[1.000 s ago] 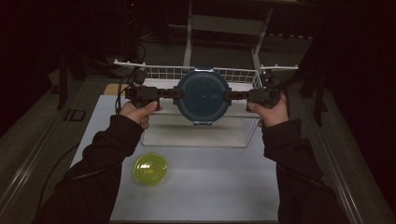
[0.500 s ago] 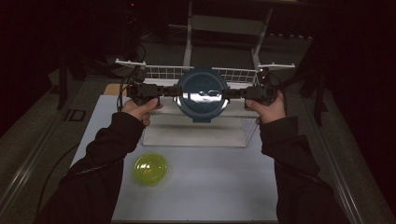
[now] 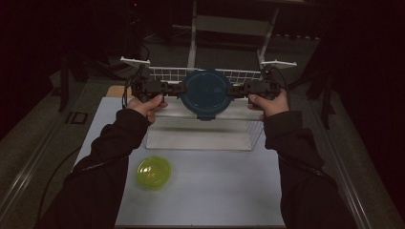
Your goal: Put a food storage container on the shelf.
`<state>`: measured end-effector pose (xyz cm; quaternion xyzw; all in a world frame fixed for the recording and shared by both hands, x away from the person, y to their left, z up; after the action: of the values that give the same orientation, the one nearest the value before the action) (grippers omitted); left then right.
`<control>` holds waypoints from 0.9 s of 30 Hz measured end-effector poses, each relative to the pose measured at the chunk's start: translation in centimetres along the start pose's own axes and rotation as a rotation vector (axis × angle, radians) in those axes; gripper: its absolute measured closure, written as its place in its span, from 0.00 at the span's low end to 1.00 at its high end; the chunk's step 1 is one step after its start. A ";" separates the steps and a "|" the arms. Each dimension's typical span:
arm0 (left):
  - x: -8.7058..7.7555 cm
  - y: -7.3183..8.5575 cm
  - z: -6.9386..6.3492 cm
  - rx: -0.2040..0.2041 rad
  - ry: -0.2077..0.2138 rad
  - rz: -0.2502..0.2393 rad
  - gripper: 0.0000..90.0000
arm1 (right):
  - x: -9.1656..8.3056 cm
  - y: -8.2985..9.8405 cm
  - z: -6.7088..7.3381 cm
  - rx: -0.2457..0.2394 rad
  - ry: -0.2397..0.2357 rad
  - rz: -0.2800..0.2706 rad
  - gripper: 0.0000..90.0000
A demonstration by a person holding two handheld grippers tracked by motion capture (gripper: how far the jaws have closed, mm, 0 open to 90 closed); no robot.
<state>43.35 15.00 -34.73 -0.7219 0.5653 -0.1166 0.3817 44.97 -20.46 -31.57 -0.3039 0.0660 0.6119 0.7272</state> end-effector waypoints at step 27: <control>-0.1 0.0 -1.4 0.131 -0.201 0.004 0.35 | -0.4 -0.3 2.1 -0.157 0.124 -0.119 0.56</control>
<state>42.46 14.53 -33.74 -0.7024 0.5169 -0.0796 0.4829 44.56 -19.72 -29.61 -0.4004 0.0446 0.5509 0.7309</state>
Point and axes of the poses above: each handheld gripper's, and its own axes: x roughly forward along the jaws, y roughly out of its underside, z roughly to its left, the point moved 1 cm from there along x, roughly forward along the jaws, and after that the axes turned 11 degrees about x, right-handed, at the moved point
